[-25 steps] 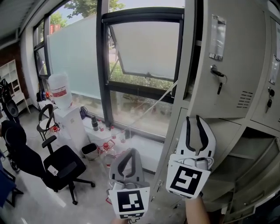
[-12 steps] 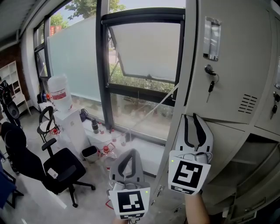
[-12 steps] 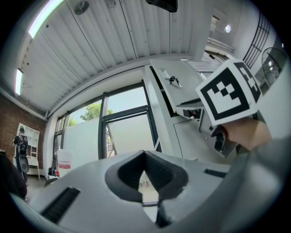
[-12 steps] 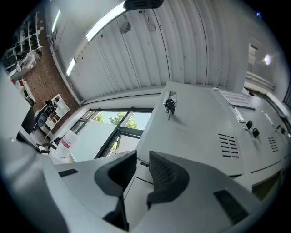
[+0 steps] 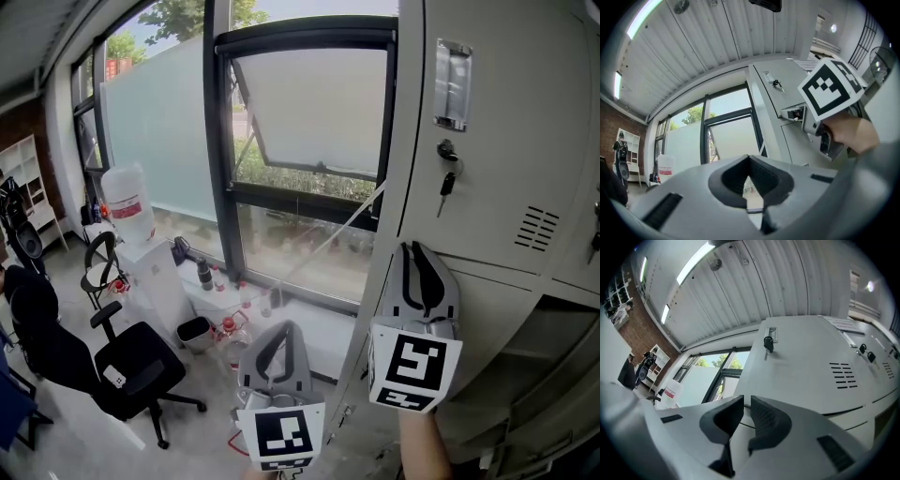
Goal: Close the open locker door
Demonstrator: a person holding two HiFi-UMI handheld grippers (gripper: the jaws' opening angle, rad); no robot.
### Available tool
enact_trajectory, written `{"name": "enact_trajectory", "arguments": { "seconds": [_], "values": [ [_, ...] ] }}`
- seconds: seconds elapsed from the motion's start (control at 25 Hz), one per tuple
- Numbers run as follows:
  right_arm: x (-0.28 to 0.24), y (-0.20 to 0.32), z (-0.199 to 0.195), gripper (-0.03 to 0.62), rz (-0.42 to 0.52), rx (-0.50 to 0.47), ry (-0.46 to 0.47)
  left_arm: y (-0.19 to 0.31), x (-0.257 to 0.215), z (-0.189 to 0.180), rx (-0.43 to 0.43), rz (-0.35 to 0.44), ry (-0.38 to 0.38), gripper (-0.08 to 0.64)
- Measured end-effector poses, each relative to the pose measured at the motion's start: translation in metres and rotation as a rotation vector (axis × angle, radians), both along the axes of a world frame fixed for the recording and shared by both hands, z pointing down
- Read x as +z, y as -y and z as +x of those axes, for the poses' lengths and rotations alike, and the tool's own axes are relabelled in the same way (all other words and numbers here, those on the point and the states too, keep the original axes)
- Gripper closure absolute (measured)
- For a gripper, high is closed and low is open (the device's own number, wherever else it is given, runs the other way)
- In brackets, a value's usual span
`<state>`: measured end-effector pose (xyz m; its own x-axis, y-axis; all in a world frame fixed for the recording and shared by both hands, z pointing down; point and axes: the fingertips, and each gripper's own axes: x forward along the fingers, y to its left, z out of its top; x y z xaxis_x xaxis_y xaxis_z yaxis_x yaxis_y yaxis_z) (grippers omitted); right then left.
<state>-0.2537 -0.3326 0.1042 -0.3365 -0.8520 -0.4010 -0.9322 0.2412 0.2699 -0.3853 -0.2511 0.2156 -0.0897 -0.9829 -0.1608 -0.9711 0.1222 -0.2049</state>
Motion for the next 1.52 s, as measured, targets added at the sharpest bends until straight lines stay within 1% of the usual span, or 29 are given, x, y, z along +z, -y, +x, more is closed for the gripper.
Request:
{"name": "enact_trajectory", "arguments": {
  "seconds": [0.32,0.6,0.76,0.84,0.88,1.04,1.12,1.24,1.36,1.4,1.44,1.48,1.52],
  "values": [
    [0.002,0.015,0.002,0.543,-0.052,0.025,-0.002,0.008,0.001,-0.003,-0.009,-0.002,-0.026,0.558],
    [0.003,0.021,0.004,0.550,-0.088,0.045,-0.009,0.012,0.002,-0.003,-0.004,-0.003,0.024,0.558],
    [0.003,0.021,0.004,0.551,-0.090,0.048,-0.006,0.009,0.000,-0.003,-0.008,0.004,-0.022,0.558],
    [0.003,0.020,0.003,0.551,-0.089,0.041,-0.003,0.008,0.000,-0.004,-0.008,0.005,-0.019,0.558],
    [0.004,0.019,0.003,0.551,-0.087,0.034,0.002,0.007,0.000,-0.005,-0.008,0.003,-0.015,0.558],
    [0.007,0.006,0.003,0.551,-0.064,0.028,0.010,0.002,0.001,-0.004,-0.001,0.003,-0.038,0.558],
    [0.011,-0.003,0.004,0.551,-0.061,0.019,0.013,-0.001,0.001,-0.005,0.004,0.007,-0.032,0.558],
    [0.018,-0.021,0.010,0.551,-0.063,-0.018,0.031,-0.008,0.002,-0.003,0.016,0.007,-0.050,0.558],
    [0.030,-0.041,0.021,0.549,-0.066,-0.029,0.040,-0.016,0.004,0.003,0.043,0.004,-0.060,0.558],
    [0.034,-0.047,0.025,0.547,-0.070,-0.029,0.046,-0.019,0.005,0.006,0.053,0.003,-0.060,0.558],
    [0.039,-0.054,0.030,0.530,-0.076,-0.029,0.052,-0.023,0.006,0.009,0.065,0.002,-0.060,0.558],
    [0.045,-0.061,0.035,0.482,-0.085,-0.029,0.057,-0.026,0.008,0.013,0.078,0.000,-0.060,0.558],
    [0.050,-0.069,0.040,0.454,-0.094,-0.025,0.060,-0.030,0.010,0.018,0.093,-0.004,-0.061,0.558]
  ]
}}
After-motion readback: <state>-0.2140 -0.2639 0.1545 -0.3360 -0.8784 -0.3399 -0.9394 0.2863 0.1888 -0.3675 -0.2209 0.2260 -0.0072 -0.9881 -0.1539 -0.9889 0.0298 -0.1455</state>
